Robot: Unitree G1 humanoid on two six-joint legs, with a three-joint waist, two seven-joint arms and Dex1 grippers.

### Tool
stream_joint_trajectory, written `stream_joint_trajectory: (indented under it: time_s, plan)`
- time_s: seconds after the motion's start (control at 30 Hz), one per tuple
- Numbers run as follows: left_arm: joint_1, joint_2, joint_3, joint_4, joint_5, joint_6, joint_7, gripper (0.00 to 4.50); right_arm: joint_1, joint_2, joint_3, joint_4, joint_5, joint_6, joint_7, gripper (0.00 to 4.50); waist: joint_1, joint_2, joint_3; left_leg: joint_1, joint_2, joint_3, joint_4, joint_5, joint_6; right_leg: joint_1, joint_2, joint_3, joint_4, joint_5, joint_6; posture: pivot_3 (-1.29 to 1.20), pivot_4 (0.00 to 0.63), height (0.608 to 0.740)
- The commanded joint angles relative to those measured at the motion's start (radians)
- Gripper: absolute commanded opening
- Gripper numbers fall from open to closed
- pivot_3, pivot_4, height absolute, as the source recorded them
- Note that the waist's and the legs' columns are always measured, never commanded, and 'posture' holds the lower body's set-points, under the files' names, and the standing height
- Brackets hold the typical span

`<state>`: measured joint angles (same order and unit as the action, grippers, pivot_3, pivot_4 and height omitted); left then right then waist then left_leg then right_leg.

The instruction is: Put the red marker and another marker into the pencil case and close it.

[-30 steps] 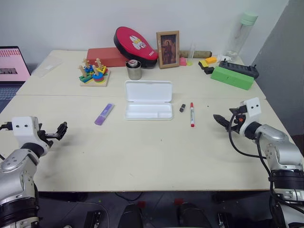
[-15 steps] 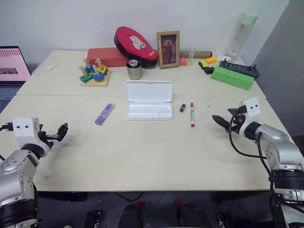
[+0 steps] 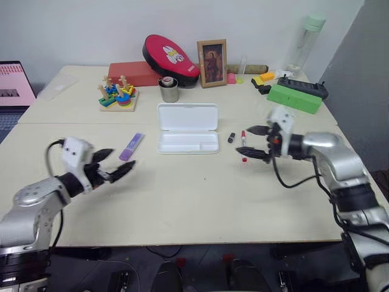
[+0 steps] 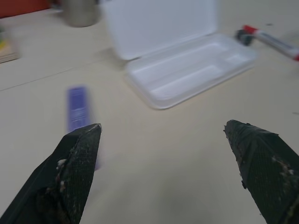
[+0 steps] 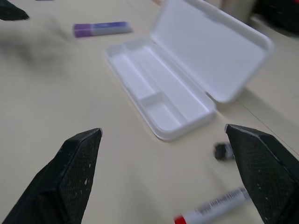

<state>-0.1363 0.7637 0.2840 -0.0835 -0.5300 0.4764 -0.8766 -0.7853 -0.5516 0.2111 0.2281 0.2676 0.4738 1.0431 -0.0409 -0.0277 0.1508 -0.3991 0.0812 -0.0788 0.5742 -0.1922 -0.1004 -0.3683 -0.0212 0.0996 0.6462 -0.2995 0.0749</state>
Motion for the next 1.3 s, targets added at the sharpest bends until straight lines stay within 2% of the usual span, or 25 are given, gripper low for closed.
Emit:
stream_joint_trajectory:
  time_s: [0.03,0.27,0.6,0.7,0.87,1.17,1.23,1.3]
  plan:
    - [-0.058,0.015,-0.054,-0.09,-0.045,0.007,-0.089,4.5,-0.133,0.097,0.098,0.216,-0.088,-0.118,0.082,4.46,-0.001,0.0,0.0,-0.001,0.0,0.0,0.0,0.0,0.0,-0.001,0.0,0.0,0.0,0.0,0.0,0.0,0.15,0.74]
    - [-0.105,-0.01,-0.096,-0.161,-0.078,0.037,-0.106,4.5,-0.295,0.248,0.146,0.639,-0.219,-0.312,0.09,4.46,0.002,0.001,0.001,-0.001,0.0,0.0,0.0,0.0,0.0,0.0,-0.001,-0.001,-0.001,0.0,-0.001,0.0,0.15,0.74]
    - [-0.08,-0.013,-0.089,-0.216,-0.083,0.064,-0.08,4.5,-0.405,0.366,0.136,0.931,-0.33,-0.422,0.057,4.46,-0.011,0.001,0.001,0.0,0.0,0.0,0.0,0.0,0.0,-0.001,0.0,0.0,0.001,0.0,-0.001,0.0,0.15,0.74]
    - [-0.071,-0.017,-0.081,-0.226,-0.083,0.064,-0.068,4.5,-0.423,0.391,0.124,0.98,-0.352,-0.431,0.013,3.97,-0.012,0.001,0.001,0.0,0.0,0.0,0.0,0.0,0.0,-0.001,0.0,0.0,0.002,0.0,-0.001,0.0,0.15,0.74]
    - [-0.052,-0.019,-0.062,-0.233,-0.086,0.06,-0.052,4.5,-0.445,0.416,0.097,1.027,-0.378,-0.438,-0.029,2.57,-0.013,0.001,0.001,0.0,0.0,0.0,0.0,0.0,0.0,-0.001,0.0,0.0,0.001,0.0,-0.001,0.0,0.15,0.74]
    - [-0.028,-0.019,-0.046,-0.261,-0.086,0.058,-0.02,4.5,-0.46,0.425,0.071,1.052,-0.413,-0.465,-0.038,0.43,-0.014,0.001,0.001,0.0,0.0,0.0,0.0,0.0,0.0,-0.001,0.0,0.0,0.002,0.0,-0.001,0.0,0.15,0.74]
    - [-0.026,-0.019,-0.045,-0.262,-0.091,0.058,-0.015,4.5,-0.462,0.425,0.062,1.052,-0.416,-0.471,-0.04,0.01,-0.014,0.001,0.001,0.0,0.0,0.0,0.0,0.0,0.0,-0.001,0.0,0.0,0.002,0.0,-0.001,0.0,0.15,0.74]
    - [-0.023,-0.025,-0.039,-0.259,-0.095,0.058,-0.005,4.5,-0.462,0.423,0.055,1.046,-0.413,-0.481,-0.026,0.01,-0.015,0.001,0.001,0.0,0.0,0.0,0.0,0.0,0.0,-0.001,0.0,0.0,0.002,0.0,-0.001,0.0,0.15,0.74]
